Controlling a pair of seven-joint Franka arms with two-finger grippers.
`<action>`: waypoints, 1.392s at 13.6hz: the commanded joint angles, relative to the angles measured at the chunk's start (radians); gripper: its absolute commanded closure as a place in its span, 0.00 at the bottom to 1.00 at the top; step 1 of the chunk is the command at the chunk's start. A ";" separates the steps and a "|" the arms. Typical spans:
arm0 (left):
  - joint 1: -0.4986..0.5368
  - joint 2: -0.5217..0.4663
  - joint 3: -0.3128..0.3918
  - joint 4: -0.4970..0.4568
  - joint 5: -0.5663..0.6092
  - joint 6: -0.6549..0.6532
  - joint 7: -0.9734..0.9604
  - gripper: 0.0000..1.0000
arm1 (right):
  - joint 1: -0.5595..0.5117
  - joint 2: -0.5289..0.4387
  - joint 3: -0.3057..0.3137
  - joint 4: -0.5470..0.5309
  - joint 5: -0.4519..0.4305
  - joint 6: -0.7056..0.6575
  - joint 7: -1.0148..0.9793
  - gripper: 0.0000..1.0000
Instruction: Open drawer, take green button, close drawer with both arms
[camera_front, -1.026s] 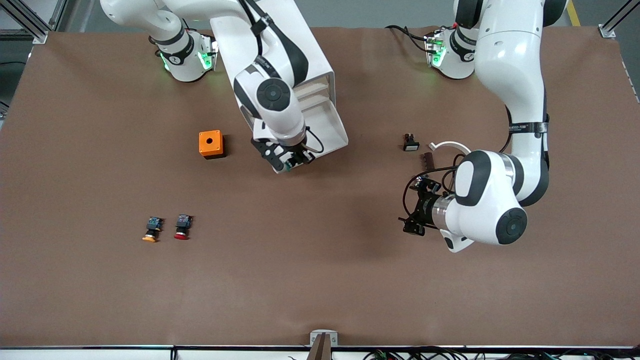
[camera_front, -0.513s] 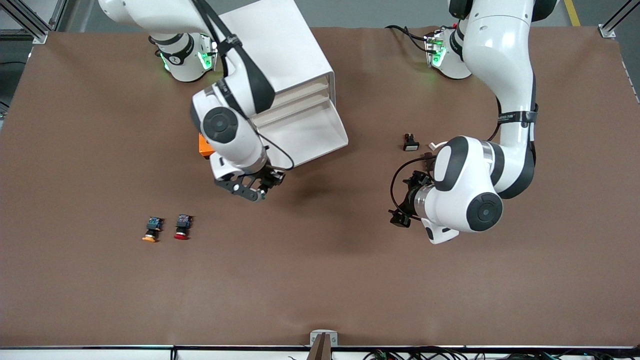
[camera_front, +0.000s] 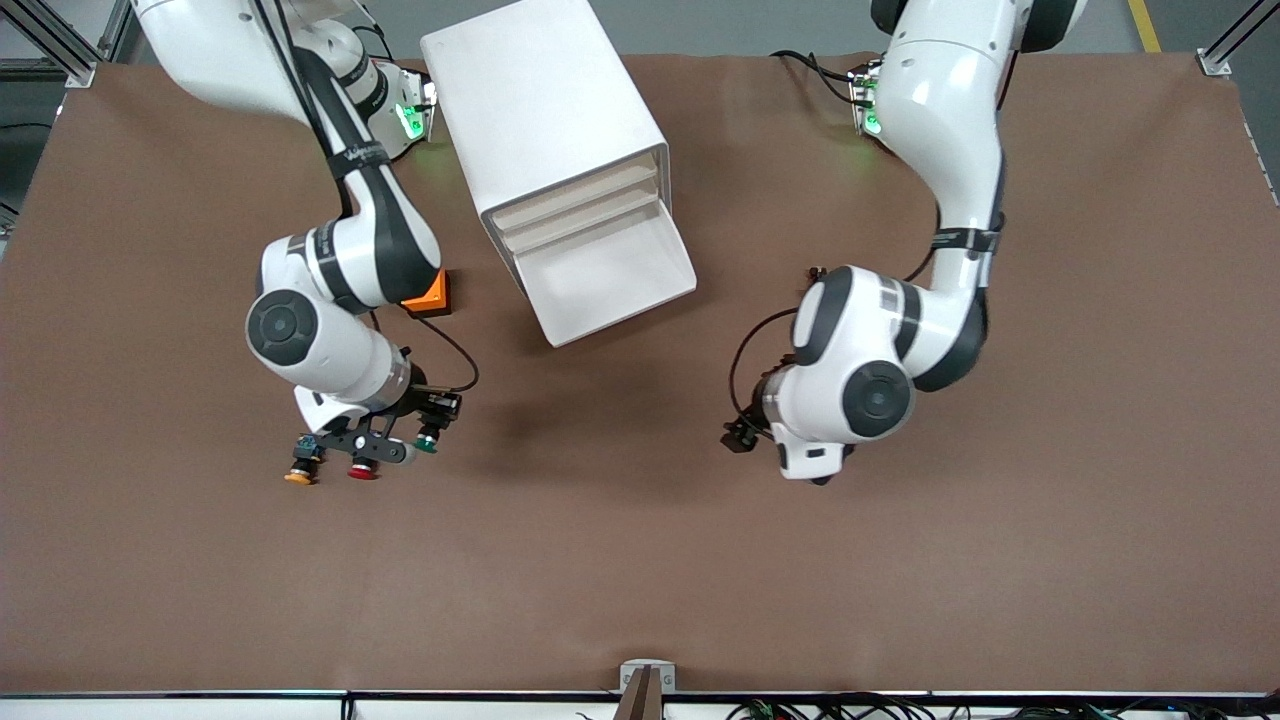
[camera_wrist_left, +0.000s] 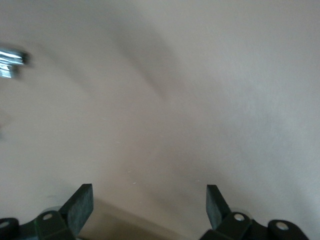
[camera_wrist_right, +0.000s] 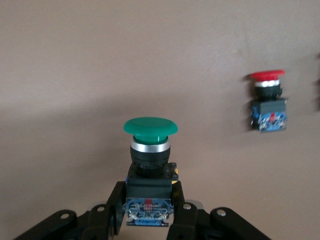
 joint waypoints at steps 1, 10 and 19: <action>-0.077 0.029 0.006 -0.019 0.073 0.055 0.088 0.01 | -0.040 0.066 0.020 0.010 -0.011 0.062 -0.095 0.99; -0.159 0.049 -0.138 -0.076 0.187 0.089 0.119 0.01 | -0.063 0.198 0.020 0.010 -0.007 0.192 -0.219 0.93; -0.157 0.043 -0.282 -0.085 0.176 0.146 0.185 0.01 | -0.113 0.146 0.020 0.111 -0.001 0.069 -0.219 0.00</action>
